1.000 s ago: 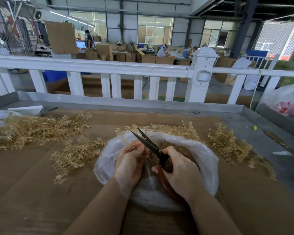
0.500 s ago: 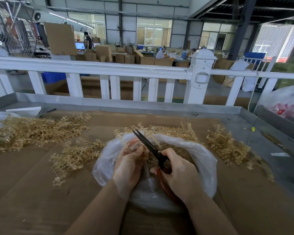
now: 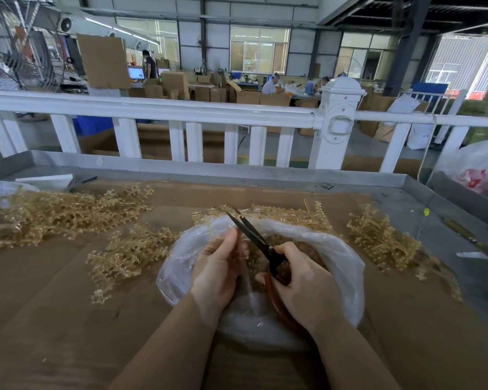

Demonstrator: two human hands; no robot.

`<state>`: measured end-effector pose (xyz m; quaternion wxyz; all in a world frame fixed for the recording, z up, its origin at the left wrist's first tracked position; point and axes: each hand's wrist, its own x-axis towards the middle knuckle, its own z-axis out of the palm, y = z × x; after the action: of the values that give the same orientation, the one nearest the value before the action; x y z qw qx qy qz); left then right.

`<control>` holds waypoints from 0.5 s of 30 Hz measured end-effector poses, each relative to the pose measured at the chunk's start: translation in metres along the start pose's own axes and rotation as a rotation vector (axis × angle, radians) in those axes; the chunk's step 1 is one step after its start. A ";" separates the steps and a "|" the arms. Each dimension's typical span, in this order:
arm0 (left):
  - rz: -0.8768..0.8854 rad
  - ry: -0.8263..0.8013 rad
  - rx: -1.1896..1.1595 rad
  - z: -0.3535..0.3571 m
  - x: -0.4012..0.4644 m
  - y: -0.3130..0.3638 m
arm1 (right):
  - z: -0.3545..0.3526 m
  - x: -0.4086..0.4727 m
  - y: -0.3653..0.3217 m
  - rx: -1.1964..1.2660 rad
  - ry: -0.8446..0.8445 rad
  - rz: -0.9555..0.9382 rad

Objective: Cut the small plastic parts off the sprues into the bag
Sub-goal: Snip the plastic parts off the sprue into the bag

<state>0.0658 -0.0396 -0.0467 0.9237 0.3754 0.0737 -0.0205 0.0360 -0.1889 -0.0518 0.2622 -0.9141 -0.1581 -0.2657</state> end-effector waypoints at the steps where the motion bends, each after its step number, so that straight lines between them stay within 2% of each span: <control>1: 0.023 -0.004 -0.001 0.000 0.000 0.000 | -0.001 0.000 0.000 0.007 0.006 0.001; 15: 0.036 0.032 -0.041 0.001 -0.001 0.002 | -0.006 -0.002 -0.001 0.061 -0.049 -0.015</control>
<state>0.0656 -0.0388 -0.0444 0.9301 0.3581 0.0820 0.0038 0.0316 -0.1921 -0.0478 0.2841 -0.9107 -0.1791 -0.2404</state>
